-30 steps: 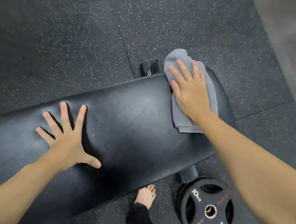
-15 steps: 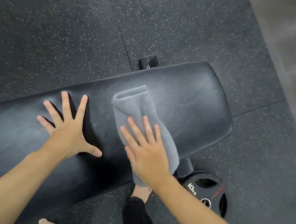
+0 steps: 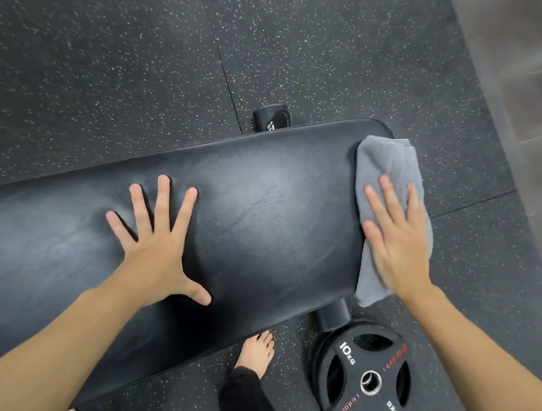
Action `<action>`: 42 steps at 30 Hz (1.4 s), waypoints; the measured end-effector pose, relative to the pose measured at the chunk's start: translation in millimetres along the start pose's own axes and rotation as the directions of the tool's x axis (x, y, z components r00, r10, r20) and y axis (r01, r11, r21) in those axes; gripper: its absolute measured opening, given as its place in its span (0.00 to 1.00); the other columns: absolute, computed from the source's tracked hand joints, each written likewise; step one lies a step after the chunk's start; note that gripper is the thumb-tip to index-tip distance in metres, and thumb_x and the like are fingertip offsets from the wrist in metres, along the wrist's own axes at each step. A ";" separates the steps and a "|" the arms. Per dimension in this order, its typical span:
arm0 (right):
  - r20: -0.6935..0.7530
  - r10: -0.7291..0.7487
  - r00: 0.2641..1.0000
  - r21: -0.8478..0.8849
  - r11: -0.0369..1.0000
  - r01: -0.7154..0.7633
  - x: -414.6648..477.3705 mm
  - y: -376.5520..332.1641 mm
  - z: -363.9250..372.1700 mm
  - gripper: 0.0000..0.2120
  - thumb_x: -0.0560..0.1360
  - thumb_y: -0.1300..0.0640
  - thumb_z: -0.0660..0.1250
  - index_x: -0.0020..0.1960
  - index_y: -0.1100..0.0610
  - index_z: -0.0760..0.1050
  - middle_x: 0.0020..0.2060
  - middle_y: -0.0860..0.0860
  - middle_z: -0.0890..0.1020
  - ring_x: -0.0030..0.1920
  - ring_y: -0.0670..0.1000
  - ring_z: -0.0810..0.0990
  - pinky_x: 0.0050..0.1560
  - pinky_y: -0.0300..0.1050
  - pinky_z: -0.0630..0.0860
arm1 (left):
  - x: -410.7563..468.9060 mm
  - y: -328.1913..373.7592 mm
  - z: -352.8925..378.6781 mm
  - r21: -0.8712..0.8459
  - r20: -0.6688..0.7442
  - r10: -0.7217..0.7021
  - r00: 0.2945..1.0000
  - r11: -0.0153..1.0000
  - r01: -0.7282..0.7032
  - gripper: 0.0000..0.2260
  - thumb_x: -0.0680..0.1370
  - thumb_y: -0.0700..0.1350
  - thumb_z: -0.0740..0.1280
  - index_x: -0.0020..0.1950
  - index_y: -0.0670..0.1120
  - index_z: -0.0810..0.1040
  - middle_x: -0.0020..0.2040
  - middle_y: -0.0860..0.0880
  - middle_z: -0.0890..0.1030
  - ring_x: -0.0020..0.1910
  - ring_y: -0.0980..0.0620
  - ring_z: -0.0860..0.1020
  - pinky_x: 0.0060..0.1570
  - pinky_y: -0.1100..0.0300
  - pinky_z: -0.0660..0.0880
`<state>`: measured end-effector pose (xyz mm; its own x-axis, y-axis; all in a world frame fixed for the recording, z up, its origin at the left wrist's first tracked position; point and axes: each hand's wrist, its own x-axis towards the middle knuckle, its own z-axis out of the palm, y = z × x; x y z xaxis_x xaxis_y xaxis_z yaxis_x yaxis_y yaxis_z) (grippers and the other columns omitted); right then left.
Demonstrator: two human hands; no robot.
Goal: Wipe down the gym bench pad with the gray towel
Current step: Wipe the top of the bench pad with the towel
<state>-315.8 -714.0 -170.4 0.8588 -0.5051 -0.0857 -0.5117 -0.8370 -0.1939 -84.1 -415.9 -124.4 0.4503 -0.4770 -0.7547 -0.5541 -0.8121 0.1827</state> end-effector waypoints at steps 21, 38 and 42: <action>0.010 -0.222 0.975 -0.019 0.975 0.222 164.7 -45.0 -19.3 0.21 0.85 0.42 0.49 0.63 0.47 0.78 0.60 0.47 0.82 0.58 0.57 0.79 0.62 0.55 0.71 | 1.8 -10.5 9.7 -0.030 -0.139 0.012 0.990 0.999 -0.017 0.74 0.45 0.73 0.75 0.72 0.61 0.23 0.72 0.51 0.18 0.70 0.38 0.19 0.65 0.30 0.29; 0.059 -0.077 0.995 0.070 0.995 0.073 -33.5 -249.1 47.2 0.27 0.83 0.47 0.52 0.82 0.50 0.58 0.82 0.49 0.56 0.82 0.57 0.51 0.79 0.60 0.53 | -21.3 -53.5 11.7 0.010 -0.331 0.060 0.942 0.998 -0.060 0.65 0.59 0.68 0.76 0.79 0.51 0.35 0.79 0.48 0.31 0.78 0.43 0.32 0.76 0.37 0.41; 0.122 -0.360 0.925 0.070 0.933 0.353 -33.2 -342.9 67.7 0.28 0.84 0.45 0.53 0.82 0.50 0.57 0.82 0.49 0.55 0.82 0.58 0.50 0.79 0.61 0.53 | -52.5 -126.3 15.7 -0.062 -0.361 -0.072 0.930 0.997 0.053 0.61 0.59 0.64 0.79 0.80 0.51 0.44 0.81 0.49 0.39 0.80 0.44 0.38 0.76 0.37 0.47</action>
<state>-167.1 -396.0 -167.3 0.9816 -0.1404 -0.1291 -0.1719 -0.9446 -0.2797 -48.7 -283.0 -117.7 0.7112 -0.5064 -0.4876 -0.4850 -0.8555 0.1812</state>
